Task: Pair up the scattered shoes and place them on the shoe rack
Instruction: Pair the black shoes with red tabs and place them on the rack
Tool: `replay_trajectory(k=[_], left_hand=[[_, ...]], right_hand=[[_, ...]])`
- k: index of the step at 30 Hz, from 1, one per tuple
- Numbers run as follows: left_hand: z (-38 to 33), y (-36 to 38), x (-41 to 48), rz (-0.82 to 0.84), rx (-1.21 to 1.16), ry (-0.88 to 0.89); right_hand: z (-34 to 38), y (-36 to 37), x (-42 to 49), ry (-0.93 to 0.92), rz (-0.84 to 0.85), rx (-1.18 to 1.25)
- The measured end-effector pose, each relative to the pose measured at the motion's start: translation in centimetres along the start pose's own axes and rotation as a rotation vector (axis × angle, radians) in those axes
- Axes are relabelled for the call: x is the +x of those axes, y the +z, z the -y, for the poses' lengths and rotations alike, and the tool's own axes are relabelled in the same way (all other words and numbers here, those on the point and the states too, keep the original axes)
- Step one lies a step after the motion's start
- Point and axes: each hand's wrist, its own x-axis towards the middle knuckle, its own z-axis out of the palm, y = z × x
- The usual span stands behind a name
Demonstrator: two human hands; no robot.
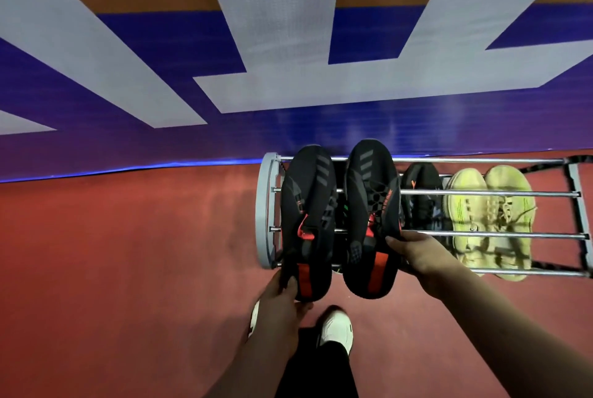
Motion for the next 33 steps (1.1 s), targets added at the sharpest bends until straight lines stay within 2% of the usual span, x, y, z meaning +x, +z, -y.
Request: replay_trajectory(k=[3, 6, 11, 15, 17, 19, 21, 25, 28, 33], left_hand=[[0.1, -0.5, 0.3, -0.047, -0.083, 0.024], [0.0, -0.9, 0.3, -0.093, -0.158, -0.031], [-0.3, -1.4, 0.0, -0.049, -0.177, -0.075], [-1.2, -3.4, -0.7, 0.061, -0.188, -0.134], [-2.0, -4.6, -1.5, 0.118, -0.051, -0.168], [-3.3, -5.5, -2.8, 0.138, 0.21, -0.157], [-4.6, -6.0, -4.5, 0.136, 0.404, -0.1], [-8.4, -7.2, -10.6, 0.16, 0.615, 0.077], [-11.4, -7.2, -14.8, 0.203, 0.705, 0.205], [-15.1, -7.6, -22.9, 0.236, 0.697, 0.332]], right_hand=[[0.2, 0.7, 0.4, -0.013, 0.016, -0.038], [-0.1, 1.8, 1.2, 0.009, -0.014, -0.162], [-0.1, 2.8, 1.8, 0.034, -0.057, -0.325], [-0.6, 3.3, 1.1, 0.03, -0.102, -0.235], [-0.7, 3.8, -0.3, 0.011, -0.199, -0.16], [-0.4, 4.3, -2.5, -0.03, -0.273, -0.211], [0.0, 4.7, -4.8, -0.055, -0.308, -0.278], [1.7, 5.3, -12.6, -0.063, -0.322, -0.282], [3.4, 5.6, -17.7, -0.075, -0.276, -0.27], [5.2, 5.6, -26.4, -0.116, -0.198, -0.243]])
